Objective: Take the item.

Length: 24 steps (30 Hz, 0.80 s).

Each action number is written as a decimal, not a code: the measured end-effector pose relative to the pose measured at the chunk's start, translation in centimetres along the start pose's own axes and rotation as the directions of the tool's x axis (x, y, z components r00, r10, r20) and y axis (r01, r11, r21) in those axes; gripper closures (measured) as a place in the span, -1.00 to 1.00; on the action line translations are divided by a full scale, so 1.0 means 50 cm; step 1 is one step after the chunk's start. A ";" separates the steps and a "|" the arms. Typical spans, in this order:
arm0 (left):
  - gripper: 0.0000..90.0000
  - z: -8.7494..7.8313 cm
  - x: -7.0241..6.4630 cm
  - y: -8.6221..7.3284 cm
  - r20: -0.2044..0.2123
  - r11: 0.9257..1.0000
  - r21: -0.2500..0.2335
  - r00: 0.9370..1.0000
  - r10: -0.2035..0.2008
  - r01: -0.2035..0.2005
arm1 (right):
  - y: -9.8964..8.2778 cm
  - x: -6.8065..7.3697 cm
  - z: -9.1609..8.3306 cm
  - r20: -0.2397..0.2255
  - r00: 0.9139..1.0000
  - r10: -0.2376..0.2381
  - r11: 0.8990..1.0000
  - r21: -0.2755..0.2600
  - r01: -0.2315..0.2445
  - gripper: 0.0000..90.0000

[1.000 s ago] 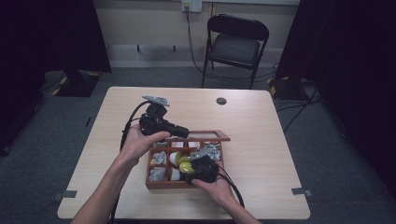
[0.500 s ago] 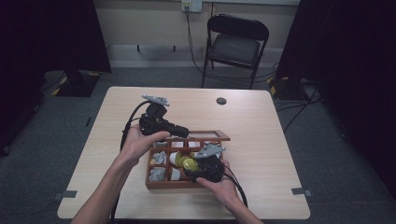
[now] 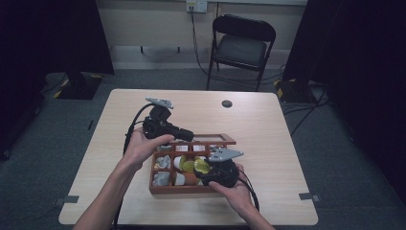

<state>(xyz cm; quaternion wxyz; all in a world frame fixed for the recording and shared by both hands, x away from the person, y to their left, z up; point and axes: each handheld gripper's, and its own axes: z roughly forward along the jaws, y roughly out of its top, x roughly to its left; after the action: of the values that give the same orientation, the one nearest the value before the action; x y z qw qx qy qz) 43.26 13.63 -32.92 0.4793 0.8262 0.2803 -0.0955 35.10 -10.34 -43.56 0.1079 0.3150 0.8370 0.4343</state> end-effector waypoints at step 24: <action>0.80 0.001 -0.001 -0.003 -0.003 1.000 -0.003 1.000 -0.004 0.004 | -0.037 -0.069 -0.076 0.079 0.993 0.091 0.994 -0.072 -0.085 -0.11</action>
<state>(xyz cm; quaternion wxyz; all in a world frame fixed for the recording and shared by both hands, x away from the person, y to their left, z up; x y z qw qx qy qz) 43.15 13.65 -33.02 0.4798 0.8251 0.2830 -0.0946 35.25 -15.77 -43.07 0.1335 0.3652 0.8019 0.4536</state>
